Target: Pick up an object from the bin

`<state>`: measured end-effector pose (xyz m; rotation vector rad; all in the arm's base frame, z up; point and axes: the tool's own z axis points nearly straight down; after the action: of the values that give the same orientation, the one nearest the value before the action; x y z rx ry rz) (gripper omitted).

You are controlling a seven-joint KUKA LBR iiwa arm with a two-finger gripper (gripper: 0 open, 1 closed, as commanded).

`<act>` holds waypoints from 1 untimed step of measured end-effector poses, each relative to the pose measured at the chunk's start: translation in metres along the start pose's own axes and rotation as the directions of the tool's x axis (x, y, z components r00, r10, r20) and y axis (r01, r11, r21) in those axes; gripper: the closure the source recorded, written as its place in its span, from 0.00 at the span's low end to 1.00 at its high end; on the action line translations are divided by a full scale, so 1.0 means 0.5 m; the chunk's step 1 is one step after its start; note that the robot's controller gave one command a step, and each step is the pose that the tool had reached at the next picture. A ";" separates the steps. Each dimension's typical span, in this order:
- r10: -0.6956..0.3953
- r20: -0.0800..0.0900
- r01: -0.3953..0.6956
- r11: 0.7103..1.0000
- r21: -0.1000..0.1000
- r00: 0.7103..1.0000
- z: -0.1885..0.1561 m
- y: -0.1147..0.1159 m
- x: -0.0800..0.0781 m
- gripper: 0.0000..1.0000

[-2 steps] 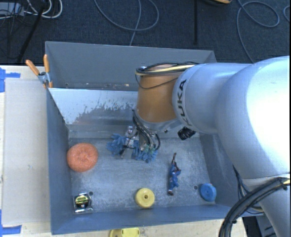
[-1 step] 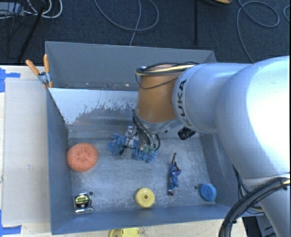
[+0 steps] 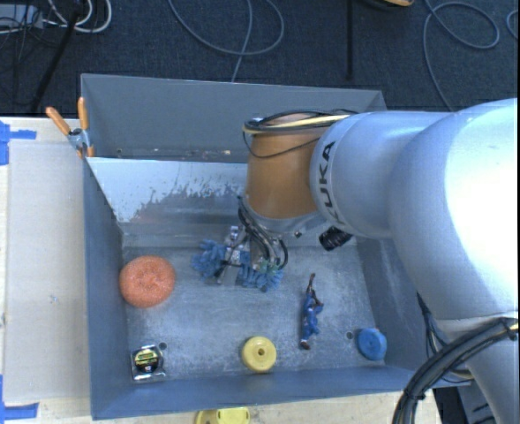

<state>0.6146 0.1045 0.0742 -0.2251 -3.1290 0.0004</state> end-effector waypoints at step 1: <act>0.001 -0.007 -0.001 1.000 0.002 1.000 -0.040 -0.002 0.004 1.00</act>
Offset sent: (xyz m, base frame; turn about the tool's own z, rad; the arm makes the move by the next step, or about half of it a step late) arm 0.0000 0.0002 0.0681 0.0000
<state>0.6125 0.1039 0.0941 -0.2256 -3.1216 0.0026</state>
